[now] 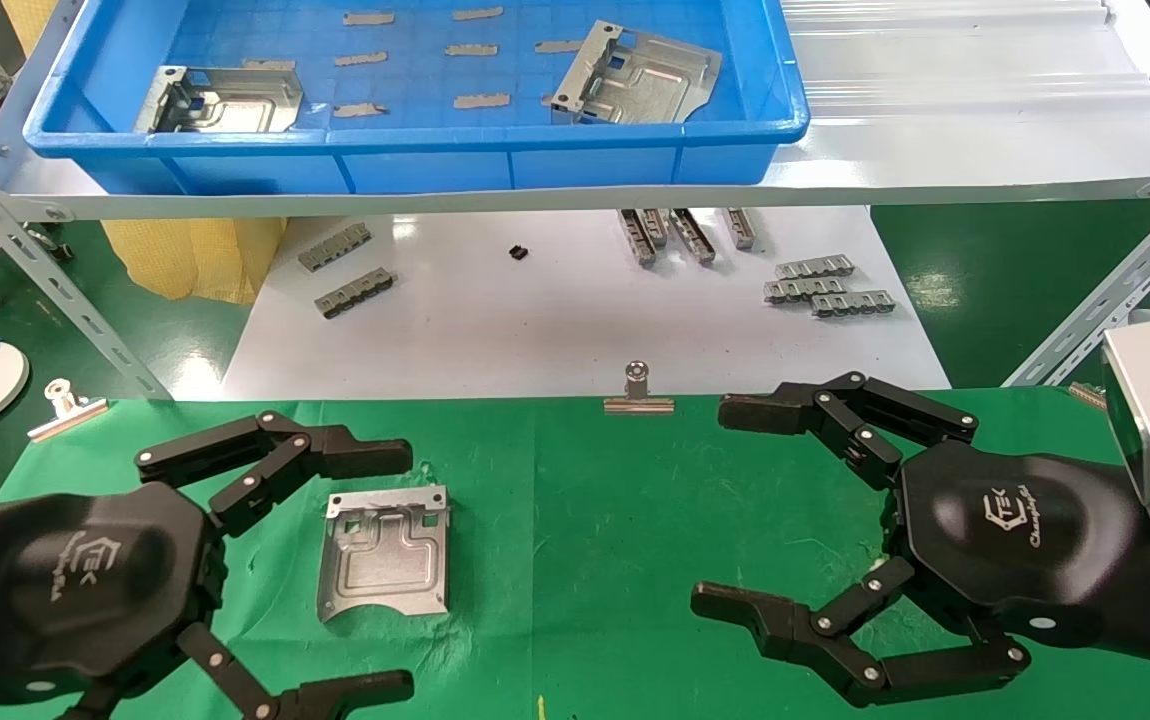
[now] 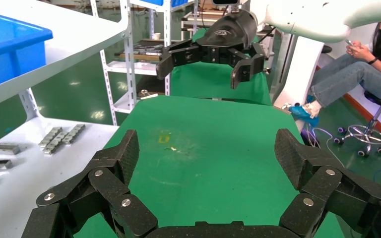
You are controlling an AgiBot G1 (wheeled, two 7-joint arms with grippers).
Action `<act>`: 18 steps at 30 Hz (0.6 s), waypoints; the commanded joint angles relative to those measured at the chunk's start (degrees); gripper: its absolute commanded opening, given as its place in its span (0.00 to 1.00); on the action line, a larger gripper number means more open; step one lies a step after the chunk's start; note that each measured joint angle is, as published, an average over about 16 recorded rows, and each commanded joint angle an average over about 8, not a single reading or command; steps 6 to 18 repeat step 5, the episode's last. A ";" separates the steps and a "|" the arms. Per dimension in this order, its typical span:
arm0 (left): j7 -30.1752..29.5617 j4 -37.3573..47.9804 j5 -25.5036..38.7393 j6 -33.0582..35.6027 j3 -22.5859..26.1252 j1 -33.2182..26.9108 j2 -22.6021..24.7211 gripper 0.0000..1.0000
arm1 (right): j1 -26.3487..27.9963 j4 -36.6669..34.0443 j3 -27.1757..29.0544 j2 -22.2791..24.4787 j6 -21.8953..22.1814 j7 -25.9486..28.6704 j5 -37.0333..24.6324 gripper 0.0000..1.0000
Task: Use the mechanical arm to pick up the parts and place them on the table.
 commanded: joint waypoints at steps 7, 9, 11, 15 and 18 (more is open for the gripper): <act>0.18 0.47 0.11 -0.02 0.16 -0.19 0.11 1.00 | 0.00 0.00 0.00 0.00 0.00 0.00 0.00 1.00; 0.18 0.47 0.11 -0.02 0.16 -0.19 0.11 1.00 | 0.00 0.00 0.00 0.00 0.00 0.00 0.00 1.00; 0.18 0.47 0.11 -0.02 0.16 -0.19 0.11 1.00 | 0.00 0.00 0.00 0.00 0.00 0.00 0.00 1.00; 0.18 0.47 0.11 -0.02 0.16 -0.19 0.11 1.00 | 0.00 0.00 0.00 0.00 0.00 0.00 0.00 1.00; 0.18 0.47 0.11 -0.02 0.16 -0.19 0.11 1.00 | 0.00 0.00 0.00 0.00 0.00 0.00 0.00 1.00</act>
